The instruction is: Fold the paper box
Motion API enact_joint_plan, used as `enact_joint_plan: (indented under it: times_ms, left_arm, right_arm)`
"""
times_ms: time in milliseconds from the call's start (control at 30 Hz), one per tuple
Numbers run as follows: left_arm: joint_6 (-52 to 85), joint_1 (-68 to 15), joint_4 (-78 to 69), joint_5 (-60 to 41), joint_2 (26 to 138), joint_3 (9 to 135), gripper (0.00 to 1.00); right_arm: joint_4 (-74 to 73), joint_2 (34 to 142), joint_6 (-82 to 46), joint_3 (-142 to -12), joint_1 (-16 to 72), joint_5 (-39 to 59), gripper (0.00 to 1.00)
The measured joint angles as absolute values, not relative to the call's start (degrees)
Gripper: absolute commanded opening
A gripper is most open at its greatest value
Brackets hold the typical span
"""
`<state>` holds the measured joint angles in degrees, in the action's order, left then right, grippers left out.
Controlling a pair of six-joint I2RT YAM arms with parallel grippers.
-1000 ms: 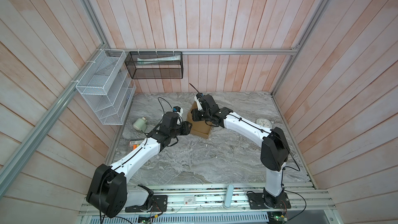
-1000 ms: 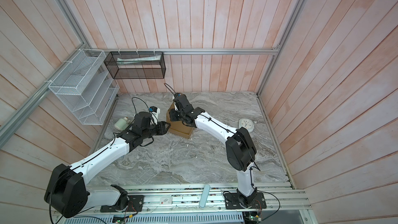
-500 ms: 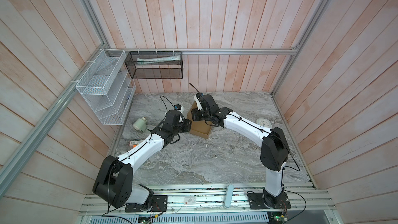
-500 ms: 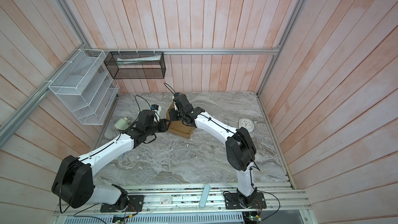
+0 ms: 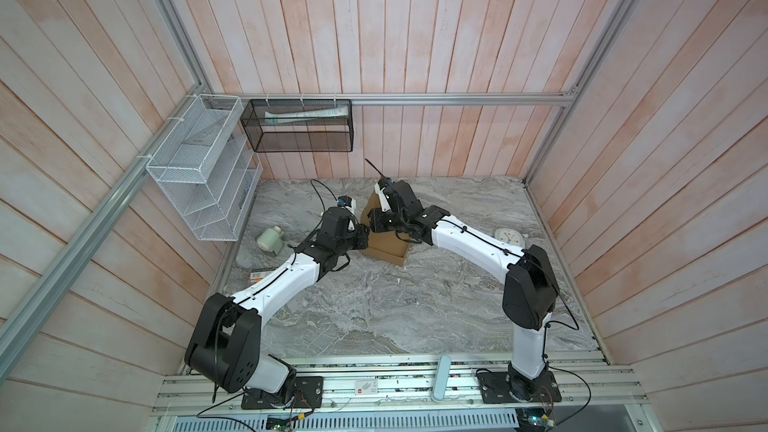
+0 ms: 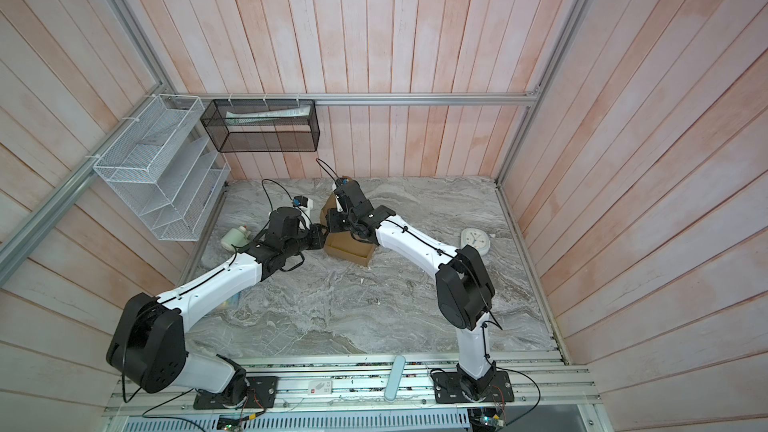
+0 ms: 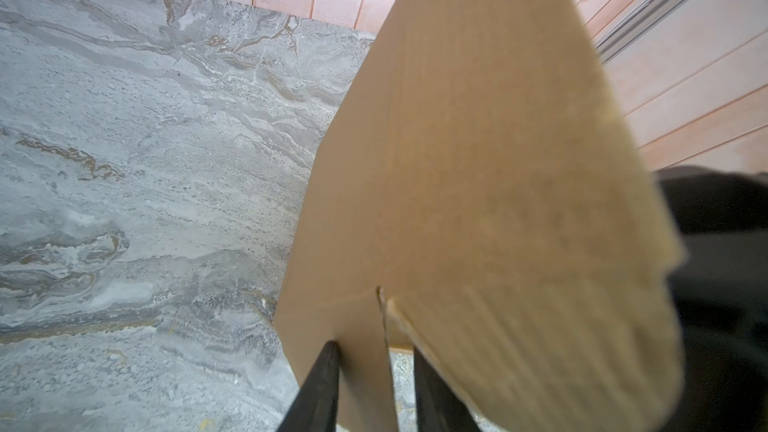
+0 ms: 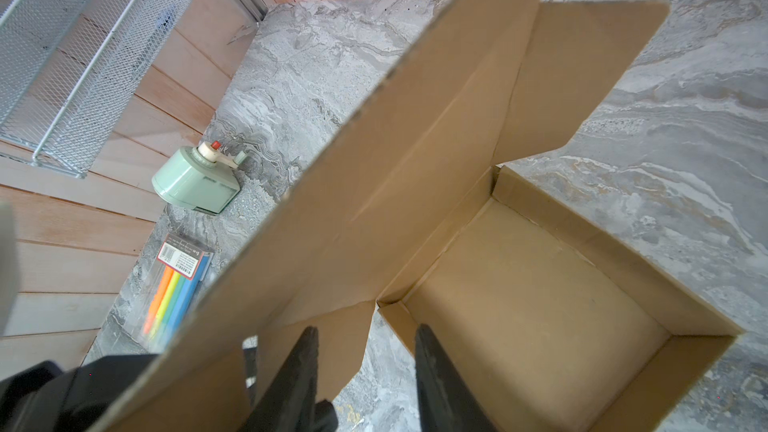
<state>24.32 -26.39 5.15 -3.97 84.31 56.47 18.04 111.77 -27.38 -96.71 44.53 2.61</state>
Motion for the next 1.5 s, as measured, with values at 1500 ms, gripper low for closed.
enact_joint_plan:
  times_ms: [1500]
  left_arm:
    - [7.2,-18.5,5.2,-14.9,84.6,58.1,0.05]
  right_arm:
    - [15.8,97.6,-21.7,-80.3,31.4,-3.4,0.44]
